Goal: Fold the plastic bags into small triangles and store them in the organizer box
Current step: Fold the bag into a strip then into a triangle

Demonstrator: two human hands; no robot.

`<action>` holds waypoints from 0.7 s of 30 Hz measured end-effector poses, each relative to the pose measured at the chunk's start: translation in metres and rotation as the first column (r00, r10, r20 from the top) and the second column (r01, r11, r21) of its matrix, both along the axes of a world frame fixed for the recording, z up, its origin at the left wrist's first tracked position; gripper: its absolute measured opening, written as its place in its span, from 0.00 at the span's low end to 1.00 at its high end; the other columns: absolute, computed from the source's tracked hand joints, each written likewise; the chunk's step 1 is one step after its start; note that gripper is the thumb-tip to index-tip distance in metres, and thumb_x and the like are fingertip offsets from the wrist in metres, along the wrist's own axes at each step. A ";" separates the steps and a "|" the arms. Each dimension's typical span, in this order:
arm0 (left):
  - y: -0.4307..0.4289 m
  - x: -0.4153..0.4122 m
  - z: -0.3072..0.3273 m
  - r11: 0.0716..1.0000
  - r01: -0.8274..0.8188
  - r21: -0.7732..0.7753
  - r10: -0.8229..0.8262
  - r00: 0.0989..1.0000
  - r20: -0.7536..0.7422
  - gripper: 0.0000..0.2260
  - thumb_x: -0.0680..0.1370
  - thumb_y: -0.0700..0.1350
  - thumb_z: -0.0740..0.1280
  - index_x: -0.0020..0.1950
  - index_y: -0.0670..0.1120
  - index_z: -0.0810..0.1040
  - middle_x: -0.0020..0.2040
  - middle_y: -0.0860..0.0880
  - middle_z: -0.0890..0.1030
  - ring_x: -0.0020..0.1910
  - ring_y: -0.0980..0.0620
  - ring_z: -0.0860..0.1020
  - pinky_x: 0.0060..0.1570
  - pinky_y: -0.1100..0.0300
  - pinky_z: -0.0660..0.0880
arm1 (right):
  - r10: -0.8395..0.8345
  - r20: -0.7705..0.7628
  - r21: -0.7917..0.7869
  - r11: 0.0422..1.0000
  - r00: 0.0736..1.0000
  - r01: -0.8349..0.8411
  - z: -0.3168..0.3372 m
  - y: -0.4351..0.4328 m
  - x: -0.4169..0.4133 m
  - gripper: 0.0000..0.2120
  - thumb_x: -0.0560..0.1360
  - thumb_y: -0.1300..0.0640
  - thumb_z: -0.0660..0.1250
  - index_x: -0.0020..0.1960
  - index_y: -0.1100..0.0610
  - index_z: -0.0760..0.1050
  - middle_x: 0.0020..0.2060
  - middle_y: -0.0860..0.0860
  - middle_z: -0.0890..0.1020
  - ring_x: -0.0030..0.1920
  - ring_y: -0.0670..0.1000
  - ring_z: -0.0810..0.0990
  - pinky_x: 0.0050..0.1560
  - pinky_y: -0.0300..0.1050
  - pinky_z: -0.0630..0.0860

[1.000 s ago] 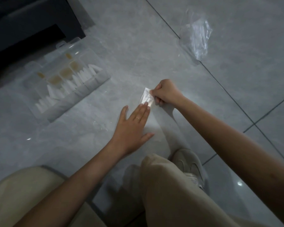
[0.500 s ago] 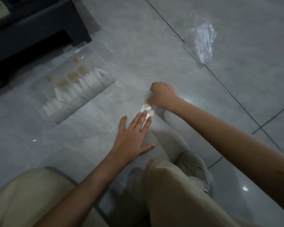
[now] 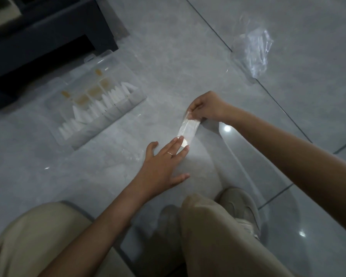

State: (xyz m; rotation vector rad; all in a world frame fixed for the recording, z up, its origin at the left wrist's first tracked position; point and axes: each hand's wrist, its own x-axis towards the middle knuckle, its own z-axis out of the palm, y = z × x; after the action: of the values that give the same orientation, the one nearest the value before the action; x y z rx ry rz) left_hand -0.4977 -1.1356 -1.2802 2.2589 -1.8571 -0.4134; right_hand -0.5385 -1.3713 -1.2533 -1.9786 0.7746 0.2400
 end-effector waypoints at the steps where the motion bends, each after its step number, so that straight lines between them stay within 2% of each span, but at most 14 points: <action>1: -0.002 0.003 0.006 0.993 -0.107 -0.040 0.100 0.985 -0.143 0.27 0.73 0.62 0.57 0.66 0.49 0.76 0.70 0.48 0.73 0.68 0.54 0.71 0.67 0.45 0.60 | 0.016 0.031 -0.001 1.000 0.999 -0.016 0.001 0.001 -0.001 0.06 0.68 0.67 0.75 0.45 0.61 0.84 0.23 0.38 0.79 0.28 0.36 0.76 0.37 0.31 0.74; 3: -0.008 0.010 0.016 0.903 -0.412 -0.125 0.321 0.837 -0.443 0.17 0.74 0.54 0.65 0.58 0.48 0.79 0.61 0.50 0.80 0.58 0.55 0.78 0.63 0.51 0.69 | 0.065 0.092 0.016 0.998 0.994 -0.067 0.007 0.007 -0.004 0.08 0.68 0.67 0.75 0.39 0.55 0.83 0.25 0.38 0.80 0.31 0.37 0.78 0.43 0.36 0.75; 4: -0.012 0.014 0.021 0.826 -0.549 -0.129 0.398 0.730 -0.555 0.14 0.73 0.49 0.70 0.57 0.48 0.78 0.57 0.50 0.80 0.54 0.57 0.79 0.59 0.58 0.73 | 0.087 0.119 0.045 0.995 0.989 -0.093 0.012 0.012 -0.004 0.09 0.67 0.67 0.76 0.38 0.53 0.82 0.26 0.39 0.81 0.32 0.38 0.79 0.44 0.36 0.75; 5: -0.016 0.017 0.027 0.763 -0.641 -0.082 0.448 0.615 -0.649 0.15 0.72 0.43 0.74 0.57 0.47 0.75 0.55 0.50 0.79 0.51 0.58 0.79 0.55 0.64 0.75 | 0.109 0.141 0.068 0.990 0.984 -0.120 0.018 0.018 -0.005 0.10 0.67 0.67 0.76 0.38 0.53 0.82 0.26 0.39 0.81 0.32 0.39 0.79 0.44 0.35 0.76; 7: -0.023 0.021 0.037 0.709 -0.703 0.051 0.471 0.419 -0.776 0.18 0.71 0.35 0.75 0.56 0.45 0.73 0.49 0.48 0.79 0.44 0.60 0.79 0.48 0.69 0.75 | 0.144 0.174 0.096 0.982 0.974 -0.163 0.030 0.031 -0.003 0.09 0.67 0.66 0.76 0.38 0.53 0.82 0.26 0.40 0.81 0.32 0.38 0.79 0.40 0.31 0.74; 8: -0.026 0.022 0.041 0.702 -0.707 0.087 0.475 0.373 -0.797 0.17 0.70 0.33 0.74 0.55 0.43 0.74 0.45 0.47 0.79 0.39 0.61 0.79 0.44 0.69 0.75 | 0.154 0.193 0.103 0.979 0.969 -0.176 0.035 0.036 -0.002 0.09 0.67 0.66 0.76 0.38 0.53 0.82 0.26 0.41 0.81 0.31 0.38 0.78 0.38 0.30 0.73; 9: -0.028 0.022 0.045 0.698 -0.709 0.102 0.484 0.362 -0.797 0.15 0.71 0.32 0.73 0.53 0.42 0.75 0.42 0.45 0.80 0.37 0.59 0.78 0.42 0.69 0.75 | 0.146 0.221 0.112 0.978 0.964 -0.174 0.039 0.040 0.000 0.09 0.68 0.65 0.77 0.38 0.53 0.82 0.27 0.42 0.81 0.30 0.38 0.78 0.37 0.30 0.73; 11: -0.030 0.023 0.054 0.674 -0.732 0.095 0.493 0.350 -0.796 0.10 0.72 0.32 0.72 0.50 0.41 0.78 0.41 0.42 0.80 0.38 0.54 0.77 0.41 0.64 0.75 | 0.055 0.282 0.139 0.986 0.958 -0.097 0.042 0.049 0.001 0.08 0.68 0.63 0.77 0.40 0.52 0.81 0.32 0.44 0.82 0.34 0.39 0.78 0.40 0.34 0.75; 13: -0.030 0.023 0.059 0.617 -0.781 0.098 0.472 0.267 -0.840 0.08 0.73 0.33 0.72 0.51 0.39 0.79 0.44 0.42 0.82 0.40 0.53 0.79 0.43 0.63 0.76 | -0.076 0.290 0.166 0.986 0.954 0.028 0.040 0.058 -0.002 0.10 0.68 0.58 0.78 0.48 0.53 0.80 0.40 0.48 0.83 0.40 0.42 0.80 0.46 0.38 0.76; 15: -0.030 0.024 0.064 0.569 -0.812 0.129 0.448 0.174 -0.877 0.08 0.73 0.34 0.72 0.51 0.40 0.80 0.44 0.45 0.83 0.41 0.56 0.81 0.43 0.65 0.77 | -0.148 0.246 0.232 0.969 0.958 0.090 0.038 0.069 -0.011 0.14 0.69 0.57 0.77 0.52 0.58 0.80 0.44 0.53 0.83 0.41 0.45 0.80 0.46 0.39 0.77; 18: -0.032 0.024 0.065 0.562 -0.814 0.144 0.449 0.154 -0.880 0.07 0.73 0.35 0.72 0.49 0.43 0.80 0.43 0.46 0.83 0.40 0.56 0.82 0.42 0.65 0.77 | -0.233 0.224 0.358 0.923 0.946 0.142 0.037 0.081 -0.025 0.04 0.73 0.63 0.72 0.44 0.60 0.78 0.35 0.57 0.80 0.32 0.45 0.77 0.37 0.37 0.77; 21: -0.031 0.023 0.066 0.567 -0.809 0.154 0.435 0.136 -0.890 0.07 0.73 0.32 0.71 0.48 0.41 0.79 0.43 0.44 0.82 0.41 0.52 0.81 0.41 0.60 0.80 | -0.305 0.244 0.392 0.899 0.921 0.194 0.036 0.077 -0.030 0.08 0.74 0.67 0.70 0.40 0.56 0.76 0.31 0.52 0.78 0.29 0.42 0.77 0.33 0.35 0.77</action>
State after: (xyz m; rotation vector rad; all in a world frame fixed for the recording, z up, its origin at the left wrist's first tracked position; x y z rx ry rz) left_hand -0.4745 -1.1667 -1.2143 1.7158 -0.2604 -0.7608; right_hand -0.5685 -1.2944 -1.2177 -1.5009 0.7208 -0.0721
